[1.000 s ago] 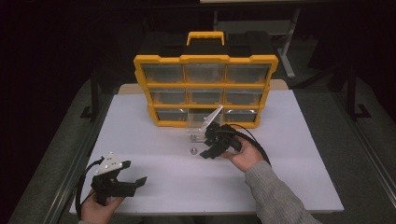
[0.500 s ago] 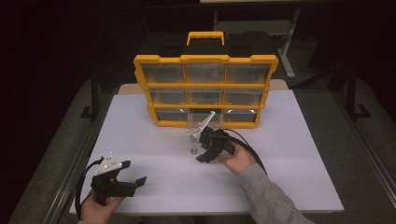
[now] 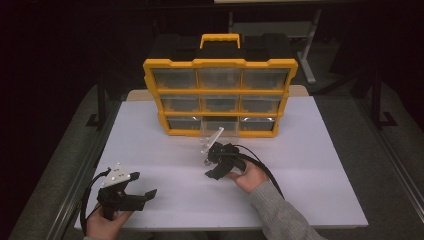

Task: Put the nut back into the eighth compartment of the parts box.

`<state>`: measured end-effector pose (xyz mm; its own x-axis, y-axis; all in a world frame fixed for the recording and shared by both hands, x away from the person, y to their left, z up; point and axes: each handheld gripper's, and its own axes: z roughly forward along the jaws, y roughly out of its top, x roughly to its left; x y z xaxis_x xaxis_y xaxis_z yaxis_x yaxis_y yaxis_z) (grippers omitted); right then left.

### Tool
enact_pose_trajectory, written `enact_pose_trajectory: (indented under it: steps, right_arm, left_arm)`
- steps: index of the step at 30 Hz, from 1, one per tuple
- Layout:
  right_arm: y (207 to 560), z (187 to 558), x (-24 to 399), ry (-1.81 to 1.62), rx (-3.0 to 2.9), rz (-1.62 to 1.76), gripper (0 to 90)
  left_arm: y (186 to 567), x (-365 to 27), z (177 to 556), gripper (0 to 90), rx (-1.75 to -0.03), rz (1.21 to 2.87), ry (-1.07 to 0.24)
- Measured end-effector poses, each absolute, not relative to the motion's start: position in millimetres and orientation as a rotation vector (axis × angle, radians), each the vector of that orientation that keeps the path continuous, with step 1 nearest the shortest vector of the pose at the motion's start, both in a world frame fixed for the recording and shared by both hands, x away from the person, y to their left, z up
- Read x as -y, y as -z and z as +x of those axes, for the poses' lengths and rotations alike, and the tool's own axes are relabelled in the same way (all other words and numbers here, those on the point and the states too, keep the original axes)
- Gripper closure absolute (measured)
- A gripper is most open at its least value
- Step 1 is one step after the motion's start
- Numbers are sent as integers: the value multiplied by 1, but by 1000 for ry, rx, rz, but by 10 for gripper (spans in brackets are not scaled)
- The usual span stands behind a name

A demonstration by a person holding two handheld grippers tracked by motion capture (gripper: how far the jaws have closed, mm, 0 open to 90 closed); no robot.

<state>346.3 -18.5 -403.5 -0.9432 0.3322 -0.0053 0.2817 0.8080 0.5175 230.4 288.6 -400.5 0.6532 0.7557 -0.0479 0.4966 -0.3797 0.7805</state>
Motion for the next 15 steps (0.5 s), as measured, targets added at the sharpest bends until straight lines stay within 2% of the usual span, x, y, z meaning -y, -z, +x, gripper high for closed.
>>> enact_pose_trajectory:
  steps: [15]
  right_arm:
    - [428,353,3,-741,-2798,559,457]
  left_arm:
    - [400,-289,230,150,-973,2061,-404]
